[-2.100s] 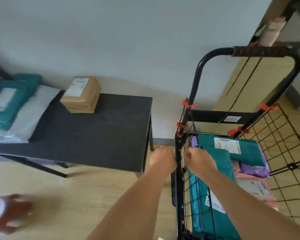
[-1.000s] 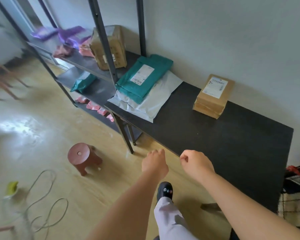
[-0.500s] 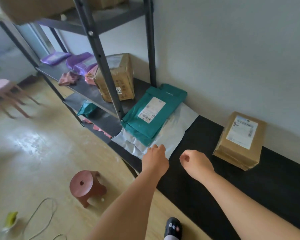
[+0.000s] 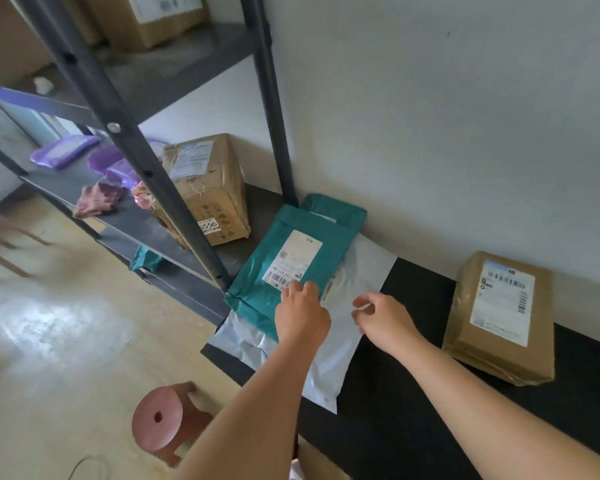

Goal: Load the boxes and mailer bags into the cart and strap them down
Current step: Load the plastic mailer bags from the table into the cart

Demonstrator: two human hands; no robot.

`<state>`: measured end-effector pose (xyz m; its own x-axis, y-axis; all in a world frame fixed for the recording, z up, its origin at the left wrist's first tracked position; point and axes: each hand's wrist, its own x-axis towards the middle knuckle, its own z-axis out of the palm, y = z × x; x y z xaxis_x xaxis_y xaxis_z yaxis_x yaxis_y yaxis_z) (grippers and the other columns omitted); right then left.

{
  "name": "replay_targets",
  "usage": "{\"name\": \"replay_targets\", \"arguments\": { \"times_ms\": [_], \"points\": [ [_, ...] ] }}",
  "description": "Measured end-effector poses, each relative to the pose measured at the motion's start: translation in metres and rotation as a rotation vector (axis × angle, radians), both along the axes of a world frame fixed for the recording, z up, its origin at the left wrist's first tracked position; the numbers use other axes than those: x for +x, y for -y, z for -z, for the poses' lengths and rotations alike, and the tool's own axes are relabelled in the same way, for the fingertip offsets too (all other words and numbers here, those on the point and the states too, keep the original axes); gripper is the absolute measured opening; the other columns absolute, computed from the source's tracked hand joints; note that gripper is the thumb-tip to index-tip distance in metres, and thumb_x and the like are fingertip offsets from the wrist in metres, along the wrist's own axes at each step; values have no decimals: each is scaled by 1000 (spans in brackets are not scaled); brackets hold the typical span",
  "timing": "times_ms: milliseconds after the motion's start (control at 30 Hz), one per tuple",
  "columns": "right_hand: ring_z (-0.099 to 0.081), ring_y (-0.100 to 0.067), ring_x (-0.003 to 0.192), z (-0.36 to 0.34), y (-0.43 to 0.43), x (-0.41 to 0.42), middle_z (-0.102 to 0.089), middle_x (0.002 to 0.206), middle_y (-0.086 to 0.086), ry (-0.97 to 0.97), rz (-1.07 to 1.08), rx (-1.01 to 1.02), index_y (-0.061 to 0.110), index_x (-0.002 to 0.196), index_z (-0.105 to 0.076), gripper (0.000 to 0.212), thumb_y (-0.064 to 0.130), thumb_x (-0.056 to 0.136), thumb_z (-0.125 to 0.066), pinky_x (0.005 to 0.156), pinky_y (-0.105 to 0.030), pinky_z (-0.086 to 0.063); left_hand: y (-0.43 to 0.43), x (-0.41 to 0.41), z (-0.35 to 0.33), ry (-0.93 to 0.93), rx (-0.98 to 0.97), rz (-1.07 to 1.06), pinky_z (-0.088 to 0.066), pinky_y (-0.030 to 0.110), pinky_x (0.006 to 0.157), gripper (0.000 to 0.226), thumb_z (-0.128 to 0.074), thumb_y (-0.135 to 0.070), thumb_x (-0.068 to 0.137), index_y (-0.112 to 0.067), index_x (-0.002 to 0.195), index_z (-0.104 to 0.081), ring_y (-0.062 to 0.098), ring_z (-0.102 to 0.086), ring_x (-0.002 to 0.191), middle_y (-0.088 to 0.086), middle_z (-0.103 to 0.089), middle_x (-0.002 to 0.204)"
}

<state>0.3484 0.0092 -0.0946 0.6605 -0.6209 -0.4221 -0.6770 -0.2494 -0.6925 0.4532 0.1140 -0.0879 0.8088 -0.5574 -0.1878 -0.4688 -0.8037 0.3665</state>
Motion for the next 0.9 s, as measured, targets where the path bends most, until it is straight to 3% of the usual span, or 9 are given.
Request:
{"name": "replay_targets", "arguments": {
  "times_ms": [300, 433, 567, 733, 900],
  "points": [
    [-60, -17, 97, 1, 8, 56, -67, 104, -4, -28, 194, 98, 21, 122, -57, 28, 29, 95, -56, 64, -24, -41, 34, 73, 4, 13, 3, 103, -39, 34, 96, 48, -53, -13, 85, -22, 133, -47, 23, -38, 123, 2, -42, 132],
    [-63, -18, 98, 5, 6, 84, -66, 112, -4, 2, 323, 156, 21, 130, -53, 37, 31, 95, -57, 73, -30, -48, 32, 109, 10, 42, -3, 111, -32, 33, 102, 56, -55, -18, 87, -22, 140, -36, 25, -36, 126, 4, -35, 141],
    [-68, -24, 95, 18, 5, 104, -67, 112, -8, 57, 507, 277, 12, 129, -55, 34, 24, 97, -53, 92, -45, -54, 30, 136, 16, -25, -12, 129, -26, 40, 113, 68, -56, -29, 88, -20, 147, -24, 29, -24, 139, 8, -23, 153],
    [-73, -29, 83, 32, 3, 114, -73, 92, -10, 133, 666, 367, 13, 106, -66, 25, 2, 92, -49, 86, -50, -57, 30, 150, 27, -146, -4, 144, -31, 42, 109, 74, -55, -38, 89, -19, 150, -17, 31, -24, 139, 11, -19, 156],
    [-71, -31, 87, 34, 0, 121, -71, 96, -10, 204, 798, 426, 9, 111, -66, 18, 14, 97, -56, 81, -46, -60, 30, 154, 32, -183, -21, 149, -32, 42, 108, 77, -53, -43, 88, -19, 151, -14, 30, -30, 136, 10, -28, 151]
  ]
}}
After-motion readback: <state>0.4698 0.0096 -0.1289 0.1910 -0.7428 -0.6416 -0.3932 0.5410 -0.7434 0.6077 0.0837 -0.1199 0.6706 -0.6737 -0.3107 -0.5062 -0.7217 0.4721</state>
